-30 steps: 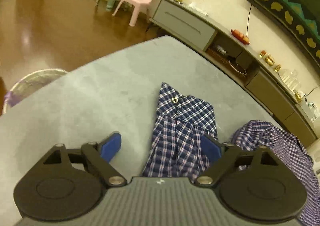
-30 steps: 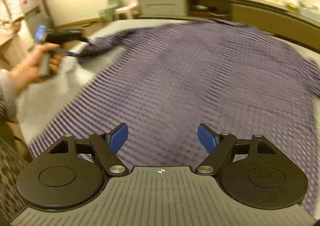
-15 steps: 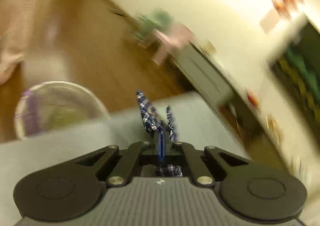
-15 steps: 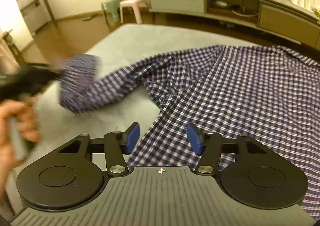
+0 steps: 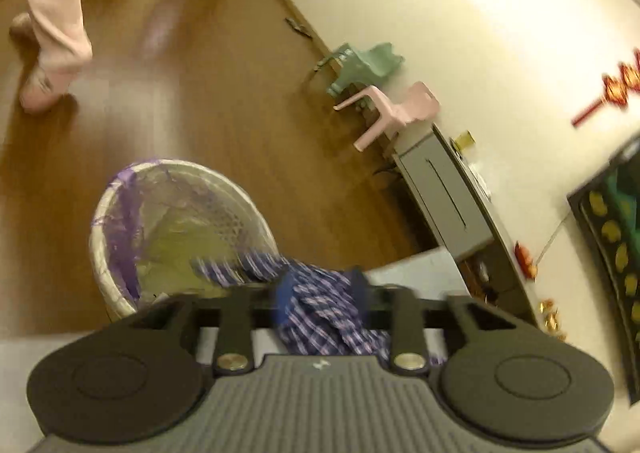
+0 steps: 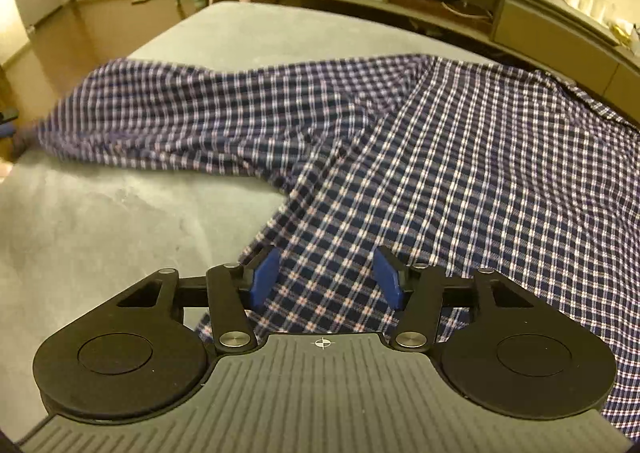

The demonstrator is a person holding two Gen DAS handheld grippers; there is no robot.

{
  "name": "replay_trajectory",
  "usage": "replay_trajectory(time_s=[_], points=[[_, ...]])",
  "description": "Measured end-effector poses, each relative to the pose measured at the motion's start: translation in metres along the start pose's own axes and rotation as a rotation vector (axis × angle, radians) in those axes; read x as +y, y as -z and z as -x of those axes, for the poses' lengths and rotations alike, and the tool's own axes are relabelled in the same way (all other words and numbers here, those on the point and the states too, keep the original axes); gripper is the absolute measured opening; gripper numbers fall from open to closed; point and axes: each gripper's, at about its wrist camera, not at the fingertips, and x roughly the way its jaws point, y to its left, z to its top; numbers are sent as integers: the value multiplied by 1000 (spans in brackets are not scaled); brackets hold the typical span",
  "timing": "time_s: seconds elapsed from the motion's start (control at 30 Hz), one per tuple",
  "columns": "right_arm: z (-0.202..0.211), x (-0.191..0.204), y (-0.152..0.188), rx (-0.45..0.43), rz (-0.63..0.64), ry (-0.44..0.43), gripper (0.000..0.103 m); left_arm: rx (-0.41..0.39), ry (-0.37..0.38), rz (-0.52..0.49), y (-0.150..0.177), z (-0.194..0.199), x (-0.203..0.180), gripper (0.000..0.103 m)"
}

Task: Fold clothes
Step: 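Grasp the shirt body with the right gripper while the left gripper holds its edge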

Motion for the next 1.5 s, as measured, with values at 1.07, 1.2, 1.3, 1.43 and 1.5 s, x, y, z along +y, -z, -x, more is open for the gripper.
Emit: replay_trajectory(time_s=[1.07,1.2,1.3,1.43,1.5], points=[[-54,241,-89,-116,320,-253,0,296,195,274,-33,-34,61,76],[-25,224,-96,-195,223,-290,0,344,246,265,-16,-41,47,80],[-7,212,-94,-208,175,-329,0,395,267,273,2,-53,40,80],[5,199,-82,-177,127,-392,0,346,304,290,17,-64,36,68],[7,196,-72,-157,126,-407,0,305,322,274,19,-66,36,50]])
